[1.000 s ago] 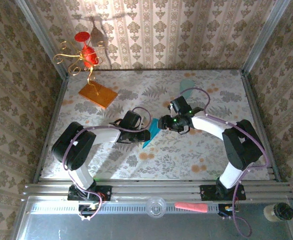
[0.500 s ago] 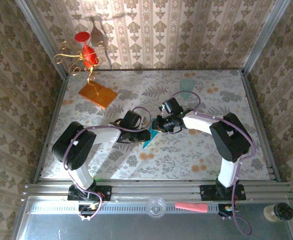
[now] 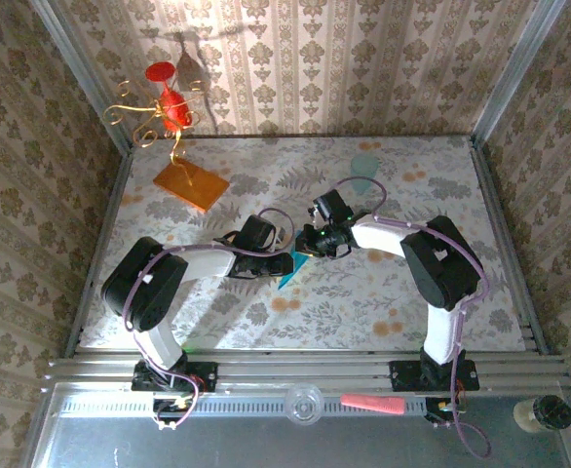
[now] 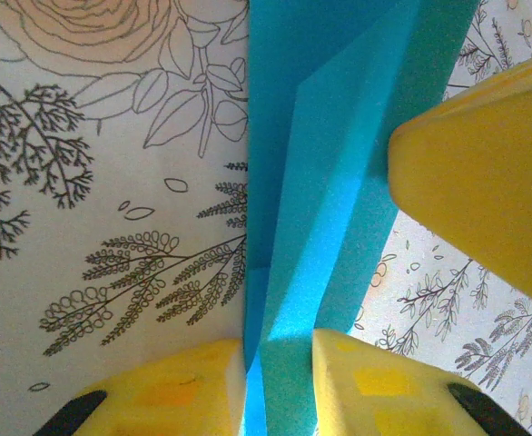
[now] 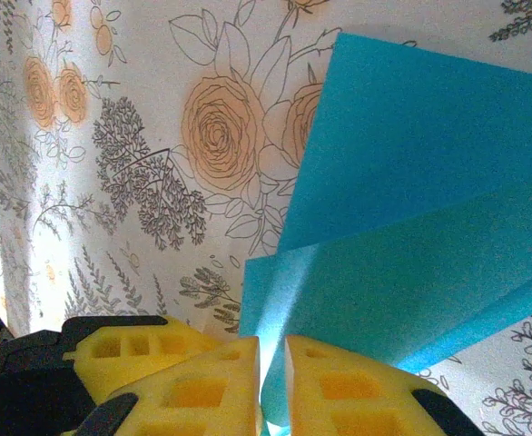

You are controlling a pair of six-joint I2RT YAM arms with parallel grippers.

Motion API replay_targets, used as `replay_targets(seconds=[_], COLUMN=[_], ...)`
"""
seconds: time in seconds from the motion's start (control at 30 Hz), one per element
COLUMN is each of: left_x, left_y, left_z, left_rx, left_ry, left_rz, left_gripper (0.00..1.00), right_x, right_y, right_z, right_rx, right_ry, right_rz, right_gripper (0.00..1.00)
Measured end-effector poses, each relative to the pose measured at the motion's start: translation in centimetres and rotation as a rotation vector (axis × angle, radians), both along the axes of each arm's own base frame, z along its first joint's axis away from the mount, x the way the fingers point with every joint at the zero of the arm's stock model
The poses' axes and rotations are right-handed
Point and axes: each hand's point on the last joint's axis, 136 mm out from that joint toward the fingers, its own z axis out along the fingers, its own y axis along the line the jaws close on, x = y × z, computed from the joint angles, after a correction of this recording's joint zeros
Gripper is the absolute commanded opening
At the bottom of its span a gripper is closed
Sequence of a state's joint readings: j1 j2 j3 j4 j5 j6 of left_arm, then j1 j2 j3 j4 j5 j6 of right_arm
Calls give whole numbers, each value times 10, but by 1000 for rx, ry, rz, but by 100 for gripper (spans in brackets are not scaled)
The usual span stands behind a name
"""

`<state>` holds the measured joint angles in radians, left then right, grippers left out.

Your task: Fold a paper plane with a square sheet of paper (pick it up from the middle)

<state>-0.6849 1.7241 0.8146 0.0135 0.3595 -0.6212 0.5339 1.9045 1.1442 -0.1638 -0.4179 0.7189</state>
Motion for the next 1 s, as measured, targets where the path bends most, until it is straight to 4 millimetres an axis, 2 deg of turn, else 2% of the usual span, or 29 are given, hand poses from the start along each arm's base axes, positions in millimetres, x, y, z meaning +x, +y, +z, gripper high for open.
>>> replay_targets(seconds=[0.3,1.0], left_x=[0,0], left_y=[0,-1], left_z=[0,-1], left_rx=[4,17], left_ry=[1,11], left_rz=[-8,-15], left_gripper=[29,28], right_x=[1,-1], right_y=[-5,-5], right_z=[-13,-21], right_rx=[-31,-25], right_ry=[18,39], right_rz=[-15,-8], right_gripper=[17,17])
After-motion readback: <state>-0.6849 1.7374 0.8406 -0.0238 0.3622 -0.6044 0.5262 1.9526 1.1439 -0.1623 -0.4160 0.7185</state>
